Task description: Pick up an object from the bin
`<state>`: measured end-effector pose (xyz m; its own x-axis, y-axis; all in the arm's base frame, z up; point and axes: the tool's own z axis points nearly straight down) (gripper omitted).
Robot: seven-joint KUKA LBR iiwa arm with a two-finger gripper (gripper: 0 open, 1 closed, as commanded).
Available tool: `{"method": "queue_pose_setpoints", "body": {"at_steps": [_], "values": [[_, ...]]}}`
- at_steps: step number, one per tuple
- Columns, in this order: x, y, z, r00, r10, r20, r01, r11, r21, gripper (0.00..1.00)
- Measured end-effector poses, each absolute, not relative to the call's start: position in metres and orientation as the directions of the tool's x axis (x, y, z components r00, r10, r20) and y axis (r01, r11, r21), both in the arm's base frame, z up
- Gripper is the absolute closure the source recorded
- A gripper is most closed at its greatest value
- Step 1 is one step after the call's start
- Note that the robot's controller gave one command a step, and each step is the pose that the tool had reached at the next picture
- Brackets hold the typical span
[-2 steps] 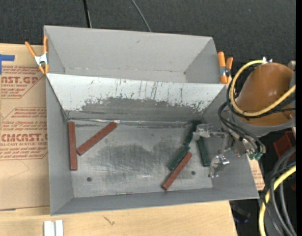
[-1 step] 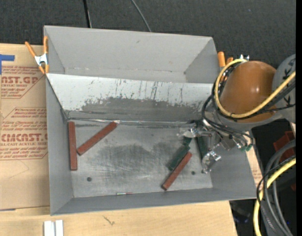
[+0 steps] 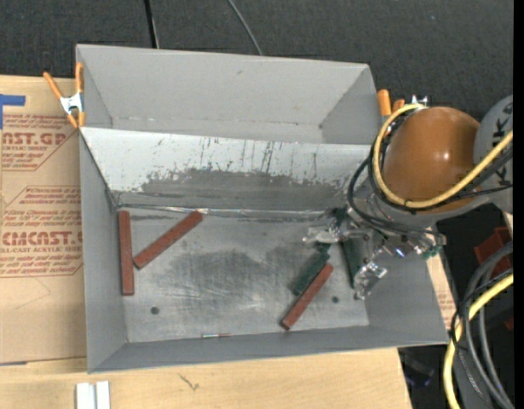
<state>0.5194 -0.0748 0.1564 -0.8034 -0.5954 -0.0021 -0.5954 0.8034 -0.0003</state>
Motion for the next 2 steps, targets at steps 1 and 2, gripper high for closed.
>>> {"method": "queue_pose_setpoints", "body": {"at_steps": [1,2], "values": [[0.527,-0.067,0.089,-0.672,-0.740,-0.002,-0.740,0.672,-0.002,0.00],[0.531,-0.071,0.070,-0.357,-0.934,0.018,-0.934,0.357,0.022,1.00]]}}
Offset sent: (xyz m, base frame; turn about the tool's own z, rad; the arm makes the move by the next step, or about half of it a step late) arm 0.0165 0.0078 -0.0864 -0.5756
